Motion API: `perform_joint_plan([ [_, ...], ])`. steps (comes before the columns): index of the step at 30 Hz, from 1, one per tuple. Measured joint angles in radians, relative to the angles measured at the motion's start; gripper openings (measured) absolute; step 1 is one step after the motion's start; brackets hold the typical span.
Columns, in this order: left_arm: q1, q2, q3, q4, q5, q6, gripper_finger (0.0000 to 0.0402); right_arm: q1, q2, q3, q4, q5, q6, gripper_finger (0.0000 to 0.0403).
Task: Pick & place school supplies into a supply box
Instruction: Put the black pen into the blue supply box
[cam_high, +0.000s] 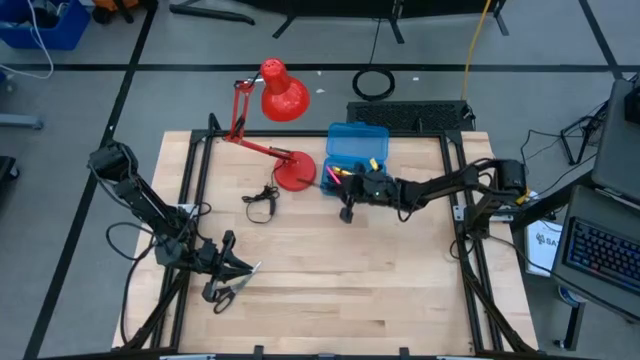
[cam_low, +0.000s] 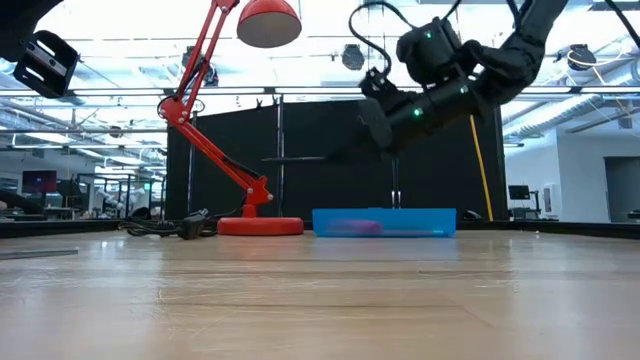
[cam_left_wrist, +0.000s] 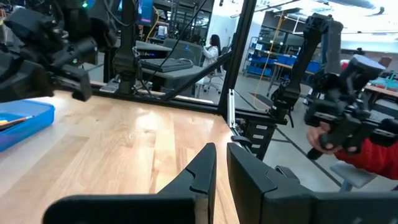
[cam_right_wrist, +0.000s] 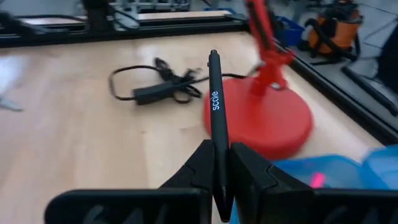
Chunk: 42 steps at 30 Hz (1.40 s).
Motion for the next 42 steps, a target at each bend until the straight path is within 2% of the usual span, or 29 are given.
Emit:
perform_joint_plan([
  [17,0.000,0.000,0.000,-0.009,0.000,0.003,0.0042,-0.207,0.000,-0.159,0.034,-0.033,0.073,0.0021],
  [22,0.001,0.000,0.000,-0.009,0.000,0.005,0.0042,-0.229,0.000,-0.211,0.079,-0.058,0.085,0.0021],
  [35,0.001,0.000,0.000,-0.009,-0.001,0.011,0.0042,-0.242,0.000,-0.229,0.021,-0.057,0.084,0.0023],
  [42,0.002,0.000,0.000,-0.013,-0.001,0.011,0.0042,-0.242,0.000,-0.228,0.052,-0.055,0.084,0.0103],
])
